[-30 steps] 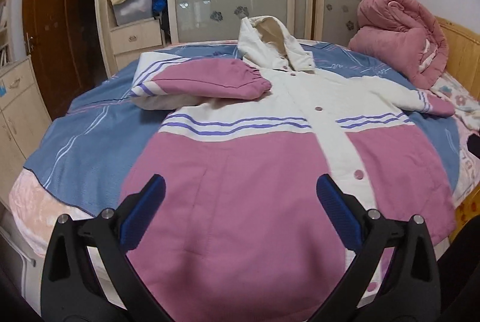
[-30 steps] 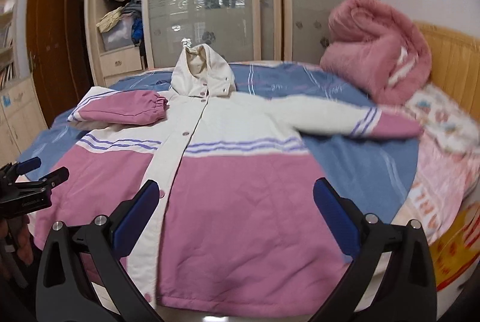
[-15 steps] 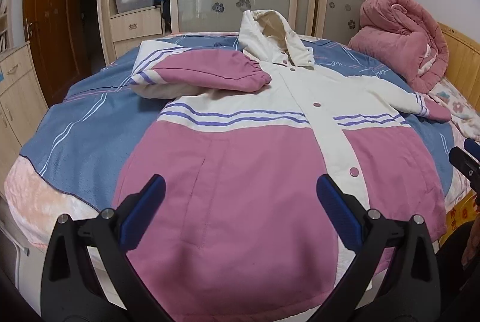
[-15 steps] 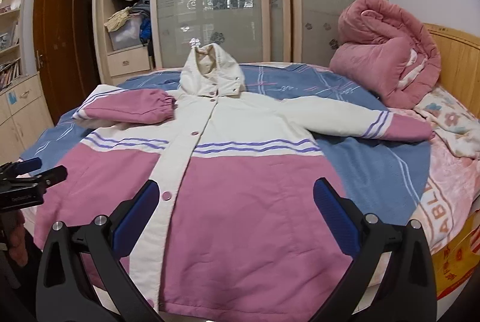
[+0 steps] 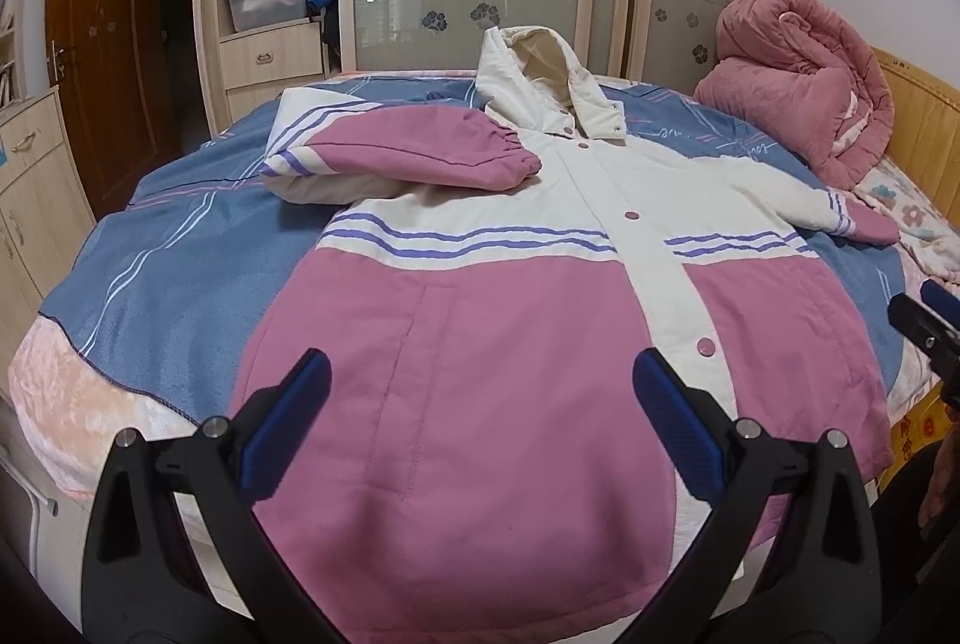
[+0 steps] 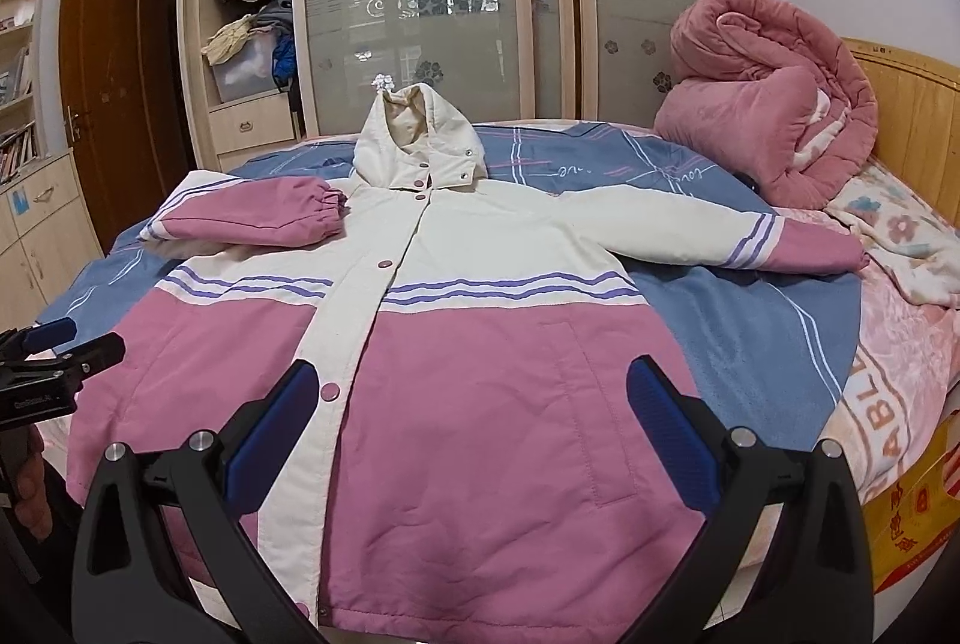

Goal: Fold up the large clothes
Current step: 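Release the sleeve on the jacket chest and withdraw the left tool, then grasp the folded pink sleeve with the right gripper and shift it toward the hood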

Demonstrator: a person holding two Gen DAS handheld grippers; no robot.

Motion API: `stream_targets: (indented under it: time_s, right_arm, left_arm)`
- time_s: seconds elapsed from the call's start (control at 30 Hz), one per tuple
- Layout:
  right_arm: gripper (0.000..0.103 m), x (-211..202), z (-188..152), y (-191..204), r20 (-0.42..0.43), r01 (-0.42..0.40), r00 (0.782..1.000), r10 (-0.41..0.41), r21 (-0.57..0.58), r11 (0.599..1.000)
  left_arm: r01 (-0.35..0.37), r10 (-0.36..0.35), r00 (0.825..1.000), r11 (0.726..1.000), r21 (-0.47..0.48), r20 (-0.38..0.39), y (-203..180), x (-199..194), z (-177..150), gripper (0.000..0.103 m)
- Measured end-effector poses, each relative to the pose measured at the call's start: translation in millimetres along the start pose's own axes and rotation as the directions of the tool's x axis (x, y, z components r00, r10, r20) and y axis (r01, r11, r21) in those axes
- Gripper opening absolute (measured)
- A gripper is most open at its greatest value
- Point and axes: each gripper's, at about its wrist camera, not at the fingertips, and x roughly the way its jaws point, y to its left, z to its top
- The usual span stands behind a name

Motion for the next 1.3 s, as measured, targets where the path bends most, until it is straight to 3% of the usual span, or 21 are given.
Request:
stream_targets:
  time_s: [0.4, 0.53, 0.63, 0.73, 0.9, 1.0, 1.07, 1.1, 1.17, 1.3]
  right_arm:
    - [0.102, 4, 2, -10, -0.035, -0.043, 0.998, 0.046, 0.062, 0.997]
    - [0.102, 13, 7, -17, -0.095, -0.088, 0.991, 0.099, 0.116, 0.989]
    - [0.102, 31, 22, -22, -0.166, -0.199, 0.956, 0.241, 0.238, 0.951]
    - [0.102, 56, 49, -15, -0.197, -0.261, 0.923, 0.331, 0.312, 0.914]
    - [0.089, 138, 98, 16, -0.218, -0.402, 0.809, 0.545, 0.472, 0.785]
    - [0.078, 209, 112, 45, -0.280, -0.372, 0.782, 0.557, 0.508, 0.777]
    - [0.064, 247, 113, 55, -0.293, -0.369, 0.743, 0.602, 0.570, 0.734]
    - [0.062, 272, 112, 62, -0.309, -0.349, 0.724, 0.617, 0.608, 0.713]
    - [0.061, 300, 111, 72, -0.317, -0.331, 0.705, 0.634, 0.644, 0.690]
    - [0.056, 343, 109, 90, -0.357, -0.269, 0.715, 0.601, 0.653, 0.708]
  left_arm:
    - [0.030, -0.030, 1.000, 1.000, -0.003, 0.008, 1, -3, 0, 0.101]
    - [0.036, -0.036, 0.999, 0.999, -0.015, 0.020, 4, -4, 1, 0.101]
    - [0.042, -0.041, 0.999, 0.999, -0.024, 0.018, 6, -4, 1, 0.101]
    - [0.051, -0.050, 0.998, 0.998, -0.034, 0.025, 7, -6, 2, 0.101]
    - [0.054, -0.053, 0.998, 0.998, -0.035, 0.037, 7, -8, 3, 0.101]
    - [0.053, -0.052, 0.998, 0.998, -0.041, 0.037, 8, -7, 4, 0.101]
    - [0.050, -0.049, 0.998, 0.998, -0.047, 0.038, 10, -7, 4, 0.101]
    - [0.047, -0.045, 0.998, 0.998, -0.050, 0.039, 12, -6, 4, 0.101]
    - [0.043, -0.040, 0.998, 0.997, -0.059, 0.040, 14, -6, 5, 0.101]
    - [0.050, -0.048, 0.998, 0.995, -0.089, 0.033, 21, -3, 6, 0.101]
